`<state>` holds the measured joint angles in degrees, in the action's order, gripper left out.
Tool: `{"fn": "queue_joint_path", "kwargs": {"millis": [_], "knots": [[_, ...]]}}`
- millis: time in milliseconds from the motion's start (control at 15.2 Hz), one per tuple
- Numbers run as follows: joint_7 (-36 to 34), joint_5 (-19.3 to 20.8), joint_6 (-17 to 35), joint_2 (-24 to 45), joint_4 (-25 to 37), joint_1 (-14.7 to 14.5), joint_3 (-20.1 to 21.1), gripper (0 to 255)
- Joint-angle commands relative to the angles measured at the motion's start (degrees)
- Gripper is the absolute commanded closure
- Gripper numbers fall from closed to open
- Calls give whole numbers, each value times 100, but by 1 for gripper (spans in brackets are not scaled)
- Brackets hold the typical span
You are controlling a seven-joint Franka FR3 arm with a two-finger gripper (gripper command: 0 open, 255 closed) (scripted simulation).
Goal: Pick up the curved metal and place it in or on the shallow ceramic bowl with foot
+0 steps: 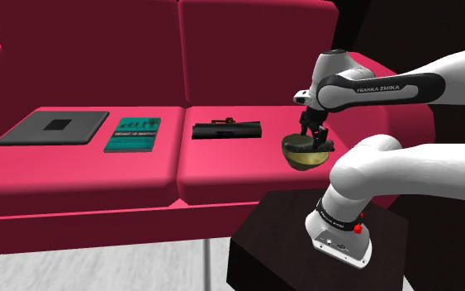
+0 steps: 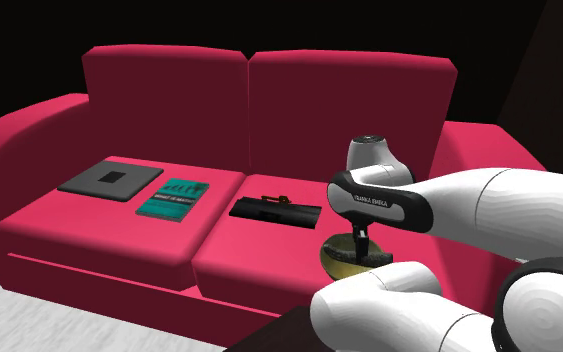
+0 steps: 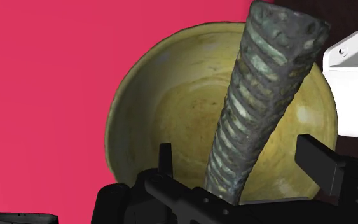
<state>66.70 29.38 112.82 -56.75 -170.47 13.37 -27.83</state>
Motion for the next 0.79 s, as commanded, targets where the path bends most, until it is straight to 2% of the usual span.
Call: {"fn": "queue_joint_path", "kwargs": {"millis": [0, 198, 726], "knots": [[10, -118, -242, -105, 143, -51, 104, 0], [30, -413, -850, -287, 581, -188, 372, 0], [31, -413, -850, -287, 581, -187, 373, 0]]}}
